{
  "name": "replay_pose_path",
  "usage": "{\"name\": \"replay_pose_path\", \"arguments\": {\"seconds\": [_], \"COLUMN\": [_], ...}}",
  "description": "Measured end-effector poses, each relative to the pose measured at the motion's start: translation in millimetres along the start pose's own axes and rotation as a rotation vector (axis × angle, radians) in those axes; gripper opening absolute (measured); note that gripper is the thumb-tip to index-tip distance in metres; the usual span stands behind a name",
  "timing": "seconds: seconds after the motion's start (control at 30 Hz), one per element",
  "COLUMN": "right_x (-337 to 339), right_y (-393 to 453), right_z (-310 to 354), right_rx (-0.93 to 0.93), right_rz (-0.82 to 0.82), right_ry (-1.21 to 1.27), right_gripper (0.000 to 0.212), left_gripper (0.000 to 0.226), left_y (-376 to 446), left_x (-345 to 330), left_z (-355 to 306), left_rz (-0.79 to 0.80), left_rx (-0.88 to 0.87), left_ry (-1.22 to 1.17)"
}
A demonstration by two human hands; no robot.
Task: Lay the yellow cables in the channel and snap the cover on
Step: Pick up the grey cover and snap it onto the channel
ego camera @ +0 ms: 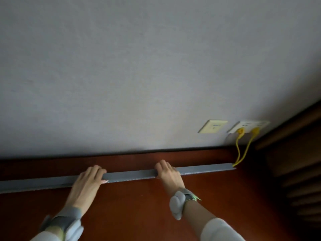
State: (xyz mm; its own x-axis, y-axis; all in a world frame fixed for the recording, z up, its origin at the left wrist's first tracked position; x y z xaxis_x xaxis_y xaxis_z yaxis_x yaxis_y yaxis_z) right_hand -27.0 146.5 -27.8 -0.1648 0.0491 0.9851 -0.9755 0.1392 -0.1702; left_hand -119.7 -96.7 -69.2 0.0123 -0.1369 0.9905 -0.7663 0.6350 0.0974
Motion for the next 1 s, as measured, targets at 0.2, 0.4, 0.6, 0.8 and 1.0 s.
{"name": "replay_pose_path", "arguments": {"seconds": [0.2,0.4,0.6,0.8,1.0], "right_x": [-0.4,-4.5,-7.0,-16.5,-27.0], "right_y": [-2.8,-1.0,-1.5,3.9,2.8], "right_z": [-11.6,-17.4,-17.6,-13.2,-25.7], "right_rx": [0.046,0.101,0.078,0.095,0.049], "right_rz": [0.008,0.001,-0.01,0.054,0.006], "right_ry": [-0.023,-0.055,-0.021,-0.019,-0.013], "right_gripper": [0.018,0.024,0.025,0.04,0.052], "left_gripper": [0.047,0.05,0.046,0.04,0.032], "left_y": [0.1,0.6,0.6,-5.1,1.5], "left_x": [0.6,3.7,5.0,15.4,21.7], "left_z": [-6.8,-8.9,-9.6,-2.4,-0.7], "left_rz": [0.046,0.054,0.045,0.084,0.166], "left_rx": [-0.027,-0.029,-0.004,0.068,0.042], "left_ry": [-0.006,-0.036,-0.053,-0.084,0.026]}}
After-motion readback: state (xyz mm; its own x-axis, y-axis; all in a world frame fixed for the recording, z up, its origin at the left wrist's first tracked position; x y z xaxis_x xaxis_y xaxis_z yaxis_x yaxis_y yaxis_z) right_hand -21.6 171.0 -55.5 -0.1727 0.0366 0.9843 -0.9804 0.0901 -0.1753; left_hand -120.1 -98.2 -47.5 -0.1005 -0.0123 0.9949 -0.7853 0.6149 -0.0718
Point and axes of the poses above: each hand's wrist, its own y-axis towards the middle knuckle, its own x-axis out of the back of the hand, z = x × y, the point moved 3 cm from there along y, towards the middle knuckle, and after that the axes turned 1 degree about -y, right-handed, at the moved point
